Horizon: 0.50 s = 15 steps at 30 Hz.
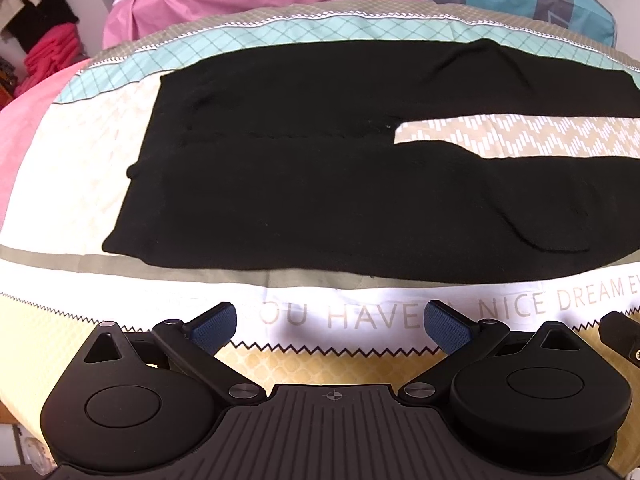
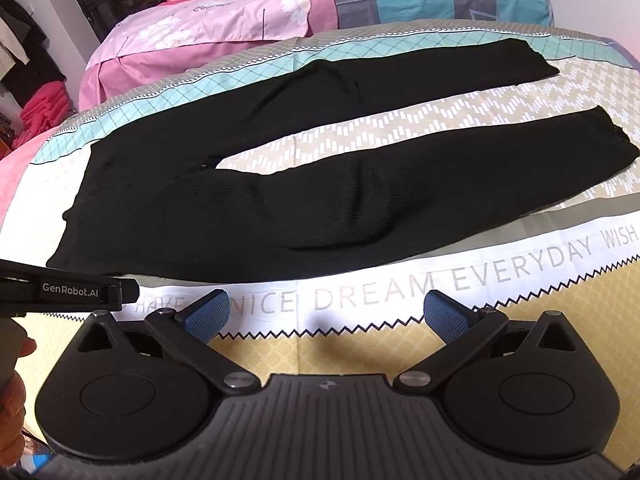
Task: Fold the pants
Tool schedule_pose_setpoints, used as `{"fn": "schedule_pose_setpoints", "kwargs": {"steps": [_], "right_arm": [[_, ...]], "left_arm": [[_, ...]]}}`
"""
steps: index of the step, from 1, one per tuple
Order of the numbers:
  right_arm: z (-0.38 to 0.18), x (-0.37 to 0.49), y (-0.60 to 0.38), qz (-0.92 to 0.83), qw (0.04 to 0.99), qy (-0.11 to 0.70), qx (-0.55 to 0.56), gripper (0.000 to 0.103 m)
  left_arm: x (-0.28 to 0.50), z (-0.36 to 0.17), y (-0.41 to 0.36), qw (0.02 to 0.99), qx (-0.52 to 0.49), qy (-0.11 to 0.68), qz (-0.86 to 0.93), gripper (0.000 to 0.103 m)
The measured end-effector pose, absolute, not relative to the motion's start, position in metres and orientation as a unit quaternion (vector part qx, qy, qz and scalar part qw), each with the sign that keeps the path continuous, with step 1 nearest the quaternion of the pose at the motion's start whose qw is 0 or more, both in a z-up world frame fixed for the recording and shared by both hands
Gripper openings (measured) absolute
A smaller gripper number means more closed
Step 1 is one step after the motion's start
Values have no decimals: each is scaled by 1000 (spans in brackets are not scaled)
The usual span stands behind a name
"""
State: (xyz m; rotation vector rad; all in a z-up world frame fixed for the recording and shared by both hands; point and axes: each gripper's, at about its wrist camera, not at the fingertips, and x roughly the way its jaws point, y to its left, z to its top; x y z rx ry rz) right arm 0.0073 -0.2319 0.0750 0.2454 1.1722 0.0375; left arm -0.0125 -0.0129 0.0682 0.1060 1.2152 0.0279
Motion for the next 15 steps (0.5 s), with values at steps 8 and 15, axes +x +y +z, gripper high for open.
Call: {"fn": "schedule_pose_setpoints", "kwargs": {"steps": [8, 15], "right_arm": [[73, 9, -227, 18, 825, 554, 116, 103], [69, 9, -225, 15, 820, 560, 118, 103]], "left_arm": [[-8, 69, -10, 820, 51, 570, 14, 103], [-5, 66, -9, 817, 54, 573, 12, 103]]}}
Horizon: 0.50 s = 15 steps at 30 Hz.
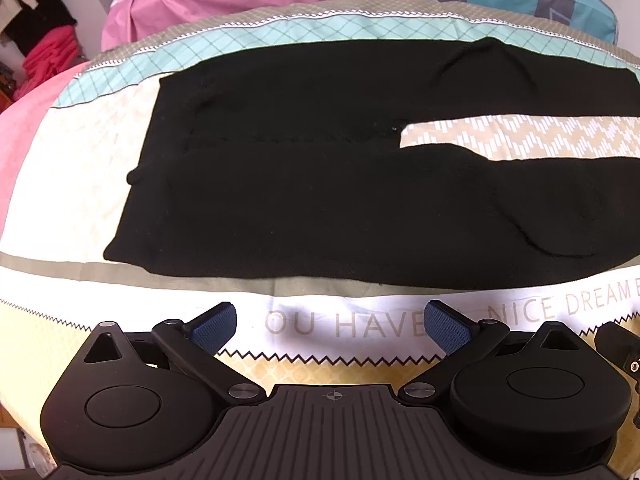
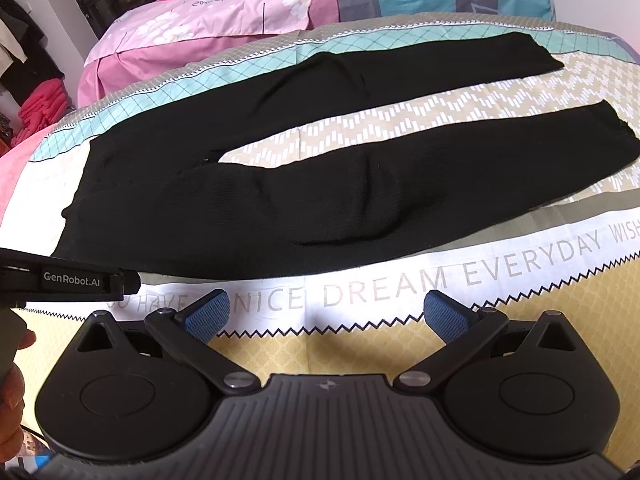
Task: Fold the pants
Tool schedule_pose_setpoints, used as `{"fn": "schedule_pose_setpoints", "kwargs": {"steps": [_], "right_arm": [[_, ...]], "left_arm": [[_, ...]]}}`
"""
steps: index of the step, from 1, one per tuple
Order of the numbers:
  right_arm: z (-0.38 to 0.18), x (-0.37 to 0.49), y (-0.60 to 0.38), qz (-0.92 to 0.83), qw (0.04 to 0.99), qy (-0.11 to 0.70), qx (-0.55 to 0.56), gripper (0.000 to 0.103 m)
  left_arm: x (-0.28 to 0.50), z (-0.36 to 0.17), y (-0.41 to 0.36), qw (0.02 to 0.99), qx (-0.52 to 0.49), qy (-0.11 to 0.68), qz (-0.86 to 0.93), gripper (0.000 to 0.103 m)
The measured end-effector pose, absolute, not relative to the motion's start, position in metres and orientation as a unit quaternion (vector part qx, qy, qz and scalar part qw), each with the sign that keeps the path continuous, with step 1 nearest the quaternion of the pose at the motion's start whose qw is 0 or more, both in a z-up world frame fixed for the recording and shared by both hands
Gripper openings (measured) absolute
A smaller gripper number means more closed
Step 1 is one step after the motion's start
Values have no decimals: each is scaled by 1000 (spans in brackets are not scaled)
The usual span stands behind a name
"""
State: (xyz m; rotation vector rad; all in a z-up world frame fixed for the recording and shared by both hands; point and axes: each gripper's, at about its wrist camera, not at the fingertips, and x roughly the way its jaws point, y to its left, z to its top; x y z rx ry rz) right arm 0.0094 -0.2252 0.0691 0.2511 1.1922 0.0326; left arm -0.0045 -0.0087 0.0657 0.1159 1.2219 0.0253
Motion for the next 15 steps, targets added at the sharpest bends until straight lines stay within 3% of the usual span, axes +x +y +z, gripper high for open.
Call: {"fn": "schedule_pose_setpoints", "kwargs": {"steps": [15], "right_arm": [[63, 10, -223, 8, 814, 567, 128, 103]], "left_arm": [[0, 62, -11, 815, 66, 576, 3, 103]]}}
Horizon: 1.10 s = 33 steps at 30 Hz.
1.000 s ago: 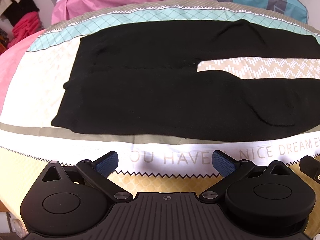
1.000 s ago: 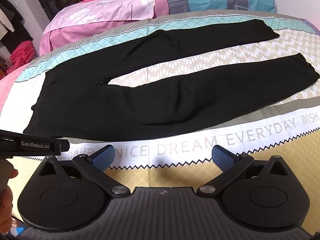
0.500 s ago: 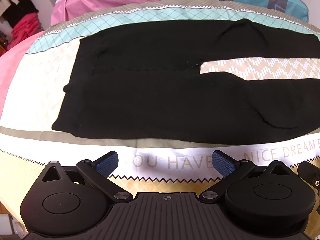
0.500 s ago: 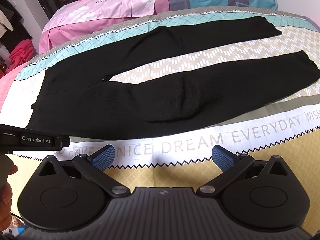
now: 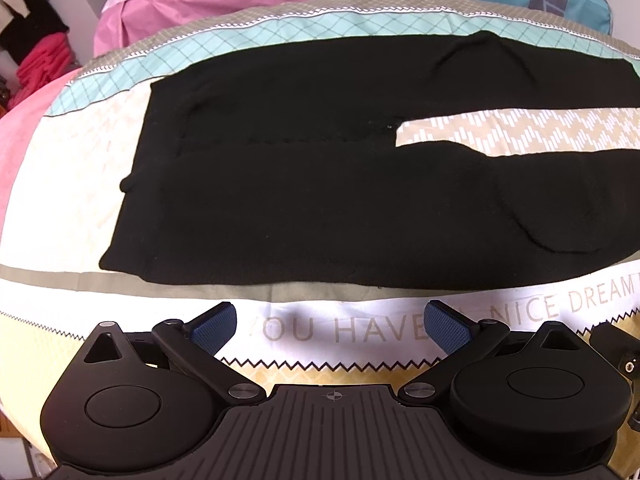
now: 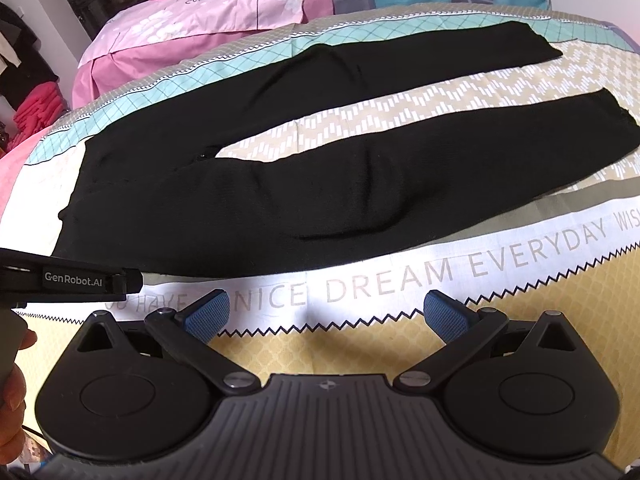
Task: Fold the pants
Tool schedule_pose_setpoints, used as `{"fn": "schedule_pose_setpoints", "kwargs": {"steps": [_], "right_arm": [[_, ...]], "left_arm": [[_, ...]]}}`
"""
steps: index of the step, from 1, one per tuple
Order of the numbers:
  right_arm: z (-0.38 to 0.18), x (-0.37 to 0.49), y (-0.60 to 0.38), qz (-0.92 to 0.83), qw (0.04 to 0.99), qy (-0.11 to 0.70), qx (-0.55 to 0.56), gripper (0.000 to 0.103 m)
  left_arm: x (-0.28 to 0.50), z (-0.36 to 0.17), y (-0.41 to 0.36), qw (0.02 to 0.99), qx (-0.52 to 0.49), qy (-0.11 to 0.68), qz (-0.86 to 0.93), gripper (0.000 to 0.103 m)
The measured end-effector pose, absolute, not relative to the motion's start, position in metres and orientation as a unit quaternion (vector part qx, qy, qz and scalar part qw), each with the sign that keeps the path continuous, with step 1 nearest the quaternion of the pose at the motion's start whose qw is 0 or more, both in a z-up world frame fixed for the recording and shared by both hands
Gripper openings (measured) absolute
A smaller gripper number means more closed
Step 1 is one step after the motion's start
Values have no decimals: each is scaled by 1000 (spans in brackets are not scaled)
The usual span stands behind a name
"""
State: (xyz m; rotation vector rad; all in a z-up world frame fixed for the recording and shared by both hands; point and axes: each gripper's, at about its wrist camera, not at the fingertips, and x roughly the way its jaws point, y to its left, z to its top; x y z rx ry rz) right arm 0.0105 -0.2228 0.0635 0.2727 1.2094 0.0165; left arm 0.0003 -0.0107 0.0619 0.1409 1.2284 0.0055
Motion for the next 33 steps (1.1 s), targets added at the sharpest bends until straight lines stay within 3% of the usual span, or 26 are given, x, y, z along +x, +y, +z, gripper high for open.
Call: {"fn": "schedule_pose_setpoints", "kwargs": {"steps": [23, 28, 33], "right_arm": [[55, 19, -217, -5, 813, 563, 150, 103], [52, 20, -270, -9, 824, 533, 193, 103], [41, 24, -387, -147, 834, 477, 236, 103]], "left_arm": [[30, 47, -6, 813, 80, 576, -34, 103], [40, 40, 9, 831, 38, 553, -37, 103], [57, 18, 21, 819, 26, 573, -1, 103]]}}
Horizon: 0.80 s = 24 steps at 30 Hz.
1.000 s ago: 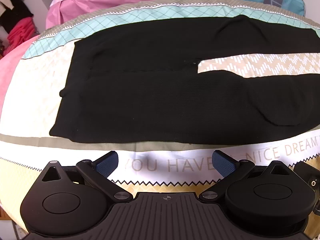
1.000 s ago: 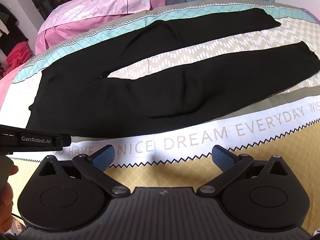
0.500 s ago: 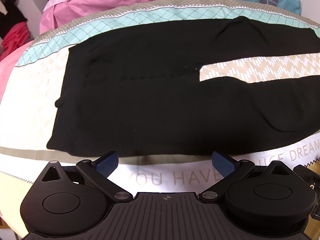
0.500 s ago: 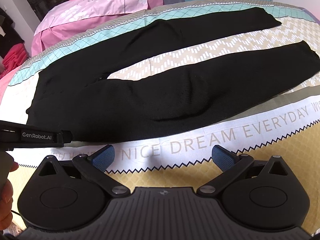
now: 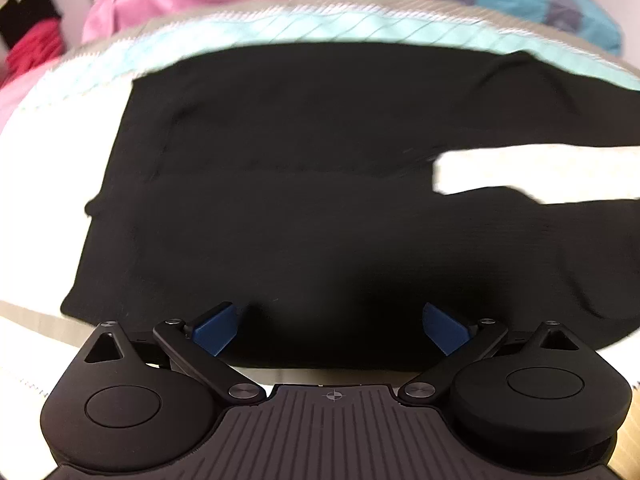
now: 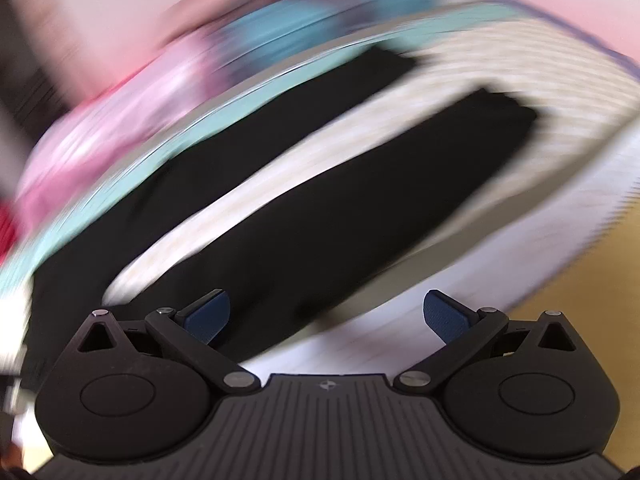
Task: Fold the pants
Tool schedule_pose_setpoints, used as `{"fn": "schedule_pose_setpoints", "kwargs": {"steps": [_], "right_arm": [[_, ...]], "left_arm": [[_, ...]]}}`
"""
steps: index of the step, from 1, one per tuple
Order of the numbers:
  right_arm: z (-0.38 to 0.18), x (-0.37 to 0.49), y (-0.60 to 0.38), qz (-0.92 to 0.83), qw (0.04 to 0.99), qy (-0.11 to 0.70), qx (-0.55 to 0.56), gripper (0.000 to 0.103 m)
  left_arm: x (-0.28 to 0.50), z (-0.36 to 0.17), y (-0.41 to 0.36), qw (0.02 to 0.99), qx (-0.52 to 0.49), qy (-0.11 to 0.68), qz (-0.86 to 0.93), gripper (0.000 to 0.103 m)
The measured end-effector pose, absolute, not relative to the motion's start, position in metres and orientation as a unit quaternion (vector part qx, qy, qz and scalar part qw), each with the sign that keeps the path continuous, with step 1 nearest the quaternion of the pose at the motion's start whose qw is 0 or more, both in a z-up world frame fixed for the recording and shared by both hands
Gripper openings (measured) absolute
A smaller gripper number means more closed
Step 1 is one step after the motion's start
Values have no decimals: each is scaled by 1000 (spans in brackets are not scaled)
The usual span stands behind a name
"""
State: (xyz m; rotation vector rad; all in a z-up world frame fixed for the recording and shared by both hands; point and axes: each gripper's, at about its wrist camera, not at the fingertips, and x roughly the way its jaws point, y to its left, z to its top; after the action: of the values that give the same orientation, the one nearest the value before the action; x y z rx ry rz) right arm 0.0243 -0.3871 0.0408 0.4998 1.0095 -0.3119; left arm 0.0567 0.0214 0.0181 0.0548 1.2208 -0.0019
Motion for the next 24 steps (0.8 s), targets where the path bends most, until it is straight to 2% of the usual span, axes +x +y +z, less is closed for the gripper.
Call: {"fn": "schedule_pose_setpoints", "kwargs": {"steps": [4, 8, 12, 13, 14, 15, 16, 19, 21, 24], "right_arm": [[17, 32, -467, -266, 805, 442, 294, 99], [-1, 51, -493, -278, 811, 407, 316, 99], [-12, 74, -491, -235, 833, 370, 337, 79], [-13, 79, -488, -232, 840, 366, 328, 72], [-14, 83, -487, -236, 841, 371, 314, 53], [-14, 85, -488, -244, 840, 377, 304, 26], [-13, 86, -492, -253, 834, 386, 303, 13], [4, 62, -518, -233, 820, 369, 371, 7], [19, 43, -531, -274, 834, 350, 327, 7], [-3, 22, -556, -327, 784, 373, 373, 7]], "left_arm": [[64, -3, 36, 795, -16, 606, 14, 103], [65, -6, 30, 800, 0, 600, 17, 103], [67, -7, 30, 797, -1, 604, 25, 103], [70, -8, 27, 796, 0, 605, 26, 103], [72, -9, 26, 795, 1, 606, 26, 103], [72, -10, 25, 795, 3, 606, 25, 103], [71, -10, 24, 795, 5, 606, 24, 103], [72, -10, 22, 792, 6, 610, 22, 103], [74, -10, 23, 790, 5, 613, 22, 103], [78, -10, 24, 788, 10, 615, 20, 103]]}}
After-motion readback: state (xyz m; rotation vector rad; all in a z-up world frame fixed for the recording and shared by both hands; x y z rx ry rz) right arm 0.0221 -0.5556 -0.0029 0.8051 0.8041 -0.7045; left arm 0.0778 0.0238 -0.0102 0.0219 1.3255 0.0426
